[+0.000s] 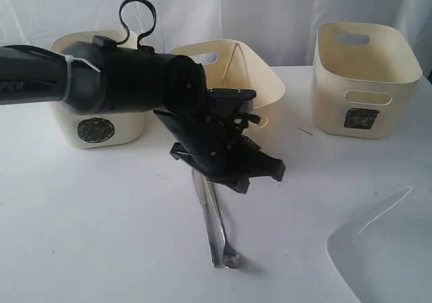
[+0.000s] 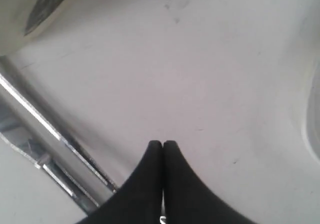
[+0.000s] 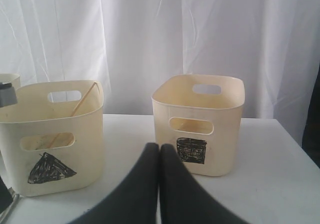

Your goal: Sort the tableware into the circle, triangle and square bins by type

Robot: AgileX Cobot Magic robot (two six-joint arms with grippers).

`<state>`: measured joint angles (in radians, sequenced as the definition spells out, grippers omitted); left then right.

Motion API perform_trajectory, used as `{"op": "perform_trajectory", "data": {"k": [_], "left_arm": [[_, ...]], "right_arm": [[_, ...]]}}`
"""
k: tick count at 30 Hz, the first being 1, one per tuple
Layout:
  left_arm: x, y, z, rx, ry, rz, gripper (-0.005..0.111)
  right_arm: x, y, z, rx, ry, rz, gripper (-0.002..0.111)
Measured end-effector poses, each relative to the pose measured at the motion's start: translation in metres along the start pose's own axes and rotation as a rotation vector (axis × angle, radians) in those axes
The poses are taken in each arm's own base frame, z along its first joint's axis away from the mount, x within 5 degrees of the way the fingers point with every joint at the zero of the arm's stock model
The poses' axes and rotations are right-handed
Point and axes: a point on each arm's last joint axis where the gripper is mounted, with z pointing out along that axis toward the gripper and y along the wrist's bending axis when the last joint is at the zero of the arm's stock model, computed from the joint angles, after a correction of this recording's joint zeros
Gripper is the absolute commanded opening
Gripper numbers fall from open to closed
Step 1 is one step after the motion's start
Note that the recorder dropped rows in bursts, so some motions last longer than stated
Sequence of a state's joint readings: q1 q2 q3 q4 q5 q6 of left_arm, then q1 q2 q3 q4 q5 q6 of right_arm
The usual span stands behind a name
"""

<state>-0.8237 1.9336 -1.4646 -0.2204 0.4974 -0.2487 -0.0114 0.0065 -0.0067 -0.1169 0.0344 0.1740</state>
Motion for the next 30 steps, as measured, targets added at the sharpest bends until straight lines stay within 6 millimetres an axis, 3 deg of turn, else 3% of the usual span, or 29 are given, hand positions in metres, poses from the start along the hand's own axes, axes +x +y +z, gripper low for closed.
{"op": "perform_trajectory", "data": {"k": [9,16,30], "left_arm": [[0.006,0.001,0.038,-0.005,0.022,0.068,0.0],[0.014,0.006,0.053,-0.018,0.093,0.067,0.0],[0.028,0.015,0.049,-0.11,0.27,0.177,0.0]], "right_arm": [[0.0,0.0,0.0,0.0,0.0,0.0,0.0],[0.0,0.0,0.0,0.0,0.0,0.0,0.0],[0.0,0.0,0.0,0.0,0.0,0.0,0.0]]}}
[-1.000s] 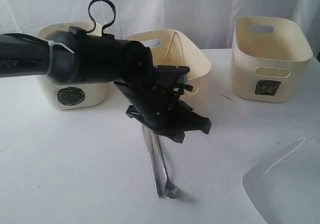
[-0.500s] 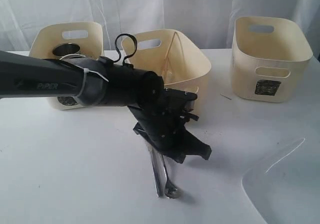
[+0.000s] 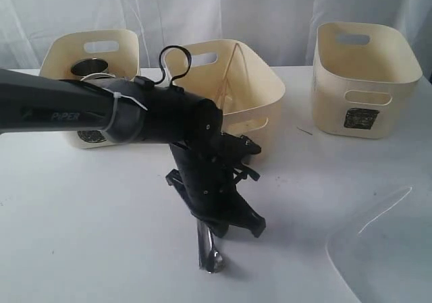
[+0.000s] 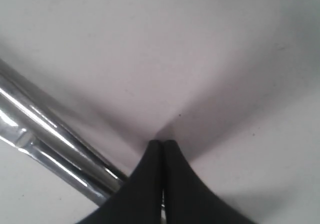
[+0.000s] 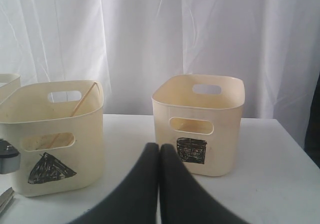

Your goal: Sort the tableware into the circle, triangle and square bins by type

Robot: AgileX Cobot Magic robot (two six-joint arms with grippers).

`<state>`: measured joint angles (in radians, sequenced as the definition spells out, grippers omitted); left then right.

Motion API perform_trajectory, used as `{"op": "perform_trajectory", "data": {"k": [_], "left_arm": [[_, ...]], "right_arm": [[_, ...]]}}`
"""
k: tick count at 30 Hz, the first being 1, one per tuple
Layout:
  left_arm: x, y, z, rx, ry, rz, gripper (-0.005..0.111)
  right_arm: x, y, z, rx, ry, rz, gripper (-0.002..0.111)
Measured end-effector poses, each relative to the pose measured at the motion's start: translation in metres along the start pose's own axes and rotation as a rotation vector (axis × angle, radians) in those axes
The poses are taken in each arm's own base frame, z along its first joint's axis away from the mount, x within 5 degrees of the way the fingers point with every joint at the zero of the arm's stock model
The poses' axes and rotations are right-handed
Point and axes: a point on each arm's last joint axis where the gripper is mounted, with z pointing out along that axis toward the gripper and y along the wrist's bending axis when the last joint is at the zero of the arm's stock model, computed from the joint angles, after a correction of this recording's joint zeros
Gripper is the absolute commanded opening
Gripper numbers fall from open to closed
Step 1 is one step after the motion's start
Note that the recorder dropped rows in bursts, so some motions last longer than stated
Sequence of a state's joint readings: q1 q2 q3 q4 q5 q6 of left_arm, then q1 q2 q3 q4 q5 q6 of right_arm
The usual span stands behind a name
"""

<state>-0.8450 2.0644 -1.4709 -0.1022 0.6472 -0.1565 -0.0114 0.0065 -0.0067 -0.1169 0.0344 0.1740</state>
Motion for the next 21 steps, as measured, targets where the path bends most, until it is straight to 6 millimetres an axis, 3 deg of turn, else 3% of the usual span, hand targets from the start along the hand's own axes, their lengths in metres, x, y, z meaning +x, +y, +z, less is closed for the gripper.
{"op": "perform_trajectory", "data": {"k": [13,21], "left_arm": [[0.013,0.021,-0.008,-0.137,0.157,0.071,0.0],[0.01,0.036,-0.034,-0.157,0.097,0.036,0.0]], "right_arm": [[0.0,0.0,0.0,0.0,0.0,0.0,0.0],[0.0,0.0,0.0,0.0,0.0,0.0,0.0]]}}
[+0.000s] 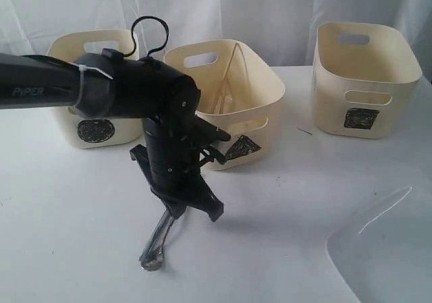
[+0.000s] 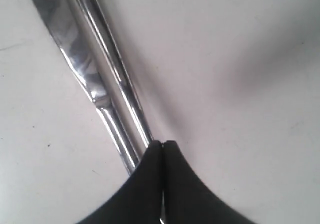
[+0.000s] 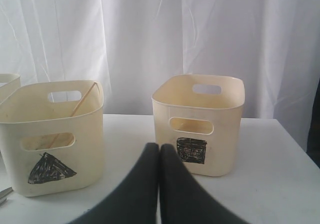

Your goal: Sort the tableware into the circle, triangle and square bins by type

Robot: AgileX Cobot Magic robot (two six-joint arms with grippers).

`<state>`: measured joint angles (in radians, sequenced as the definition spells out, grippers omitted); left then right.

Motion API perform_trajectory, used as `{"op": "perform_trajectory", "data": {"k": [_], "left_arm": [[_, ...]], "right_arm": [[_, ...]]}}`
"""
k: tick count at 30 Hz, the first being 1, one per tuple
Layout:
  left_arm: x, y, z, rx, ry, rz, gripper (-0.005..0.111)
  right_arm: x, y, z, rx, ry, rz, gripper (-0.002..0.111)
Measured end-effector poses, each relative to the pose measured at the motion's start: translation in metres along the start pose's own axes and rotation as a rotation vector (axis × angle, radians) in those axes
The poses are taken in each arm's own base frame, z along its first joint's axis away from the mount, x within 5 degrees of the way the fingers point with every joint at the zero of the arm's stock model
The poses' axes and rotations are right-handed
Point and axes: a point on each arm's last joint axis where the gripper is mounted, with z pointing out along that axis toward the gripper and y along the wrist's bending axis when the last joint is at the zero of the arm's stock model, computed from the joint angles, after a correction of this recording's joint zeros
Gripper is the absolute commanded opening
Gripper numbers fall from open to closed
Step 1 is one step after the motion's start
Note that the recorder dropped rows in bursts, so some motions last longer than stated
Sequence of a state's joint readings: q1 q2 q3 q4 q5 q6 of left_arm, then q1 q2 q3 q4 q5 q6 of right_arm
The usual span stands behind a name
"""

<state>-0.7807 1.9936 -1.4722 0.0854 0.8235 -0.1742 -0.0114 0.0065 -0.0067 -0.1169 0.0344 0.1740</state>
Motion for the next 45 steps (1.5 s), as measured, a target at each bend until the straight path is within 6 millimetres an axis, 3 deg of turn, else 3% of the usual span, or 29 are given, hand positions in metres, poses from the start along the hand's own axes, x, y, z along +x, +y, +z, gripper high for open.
{"op": "perform_trajectory", "data": {"k": [9,19,21,29,45], "left_arm": [[-0.004,-0.013,-0.01,0.144,-0.071,-0.006,0.0],[-0.003,-0.012,-0.032,0.135,-0.138,0.016,0.0],[-0.001,-0.01,-0.035,0.115,-0.137,0.024,0.006],[0.004,-0.001,-0.036,0.02,-0.085,-0.03,0.046],[0.015,-0.004,-0.015,0.051,-0.061,-0.145,0.048]], "right_arm": [[0.0,0.0,0.0,0.0,0.0,0.0,0.0],[0.0,0.0,0.0,0.0,0.0,0.0,0.0],[0.0,0.0,0.0,0.0,0.0,0.002,0.0],[0.0,0.0,0.0,0.0,0.0,0.002,0.0],[0.0,0.0,0.0,0.0,0.0,0.002,0.0]]}}
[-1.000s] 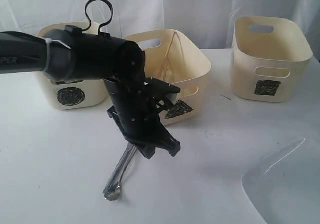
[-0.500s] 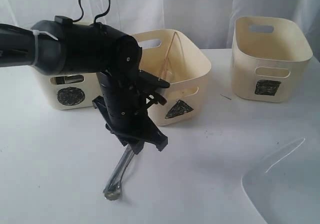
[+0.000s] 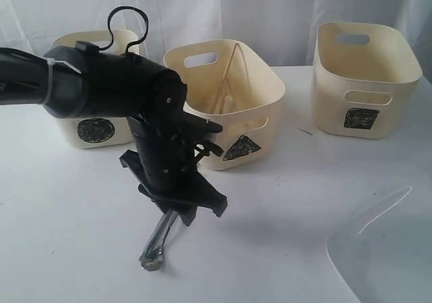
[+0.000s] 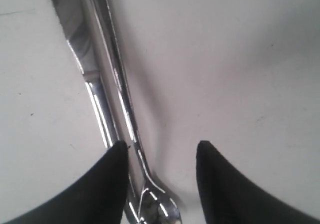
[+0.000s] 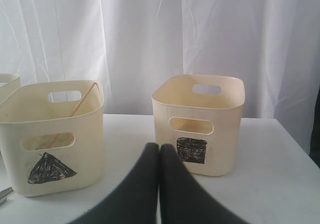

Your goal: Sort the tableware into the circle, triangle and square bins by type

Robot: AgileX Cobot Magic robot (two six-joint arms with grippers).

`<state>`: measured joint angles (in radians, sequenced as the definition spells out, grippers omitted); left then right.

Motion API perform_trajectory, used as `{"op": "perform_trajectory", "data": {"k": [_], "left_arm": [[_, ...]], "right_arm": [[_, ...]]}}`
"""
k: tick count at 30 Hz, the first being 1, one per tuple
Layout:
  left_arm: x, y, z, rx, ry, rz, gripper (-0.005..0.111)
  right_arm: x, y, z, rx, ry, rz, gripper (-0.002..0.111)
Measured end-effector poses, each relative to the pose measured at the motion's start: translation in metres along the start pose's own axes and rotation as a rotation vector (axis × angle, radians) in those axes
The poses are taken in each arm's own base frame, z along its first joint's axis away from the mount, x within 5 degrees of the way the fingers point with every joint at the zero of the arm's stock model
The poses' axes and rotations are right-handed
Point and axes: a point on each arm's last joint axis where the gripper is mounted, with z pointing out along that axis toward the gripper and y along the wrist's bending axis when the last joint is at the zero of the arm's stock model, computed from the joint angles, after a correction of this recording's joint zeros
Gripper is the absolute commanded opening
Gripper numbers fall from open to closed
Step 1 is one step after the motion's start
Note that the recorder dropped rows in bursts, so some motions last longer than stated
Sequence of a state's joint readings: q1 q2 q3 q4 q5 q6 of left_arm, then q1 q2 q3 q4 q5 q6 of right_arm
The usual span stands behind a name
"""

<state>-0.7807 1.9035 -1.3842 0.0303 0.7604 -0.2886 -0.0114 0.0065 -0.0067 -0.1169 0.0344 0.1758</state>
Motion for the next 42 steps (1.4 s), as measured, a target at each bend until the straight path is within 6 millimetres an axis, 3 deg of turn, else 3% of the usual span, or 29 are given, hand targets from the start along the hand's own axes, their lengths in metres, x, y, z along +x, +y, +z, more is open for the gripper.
{"op": "perform_trajectory", "data": {"k": [18,35,37,40,42], "left_arm": [[-0.003,-0.001,0.026,0.009,0.026,-0.011,0.048],[-0.003,0.004,0.035,-0.046,0.047,0.042,0.048],[-0.003,0.004,0.035,-0.046,0.047,0.042,0.042],[-0.003,0.001,0.036,-0.015,0.042,0.024,0.021],[-0.004,-0.001,0.039,0.007,0.041,0.025,0.018]], "right_arm": [[0.0,0.0,0.0,0.0,0.0,0.02,0.0],[0.0,0.0,0.0,0.0,0.0,0.022,0.0],[0.0,0.0,0.0,0.0,0.0,0.022,0.0],[0.0,0.0,0.0,0.0,0.0,0.022,0.0],[0.0,0.0,0.0,0.0,0.0,0.022,0.0]]}}
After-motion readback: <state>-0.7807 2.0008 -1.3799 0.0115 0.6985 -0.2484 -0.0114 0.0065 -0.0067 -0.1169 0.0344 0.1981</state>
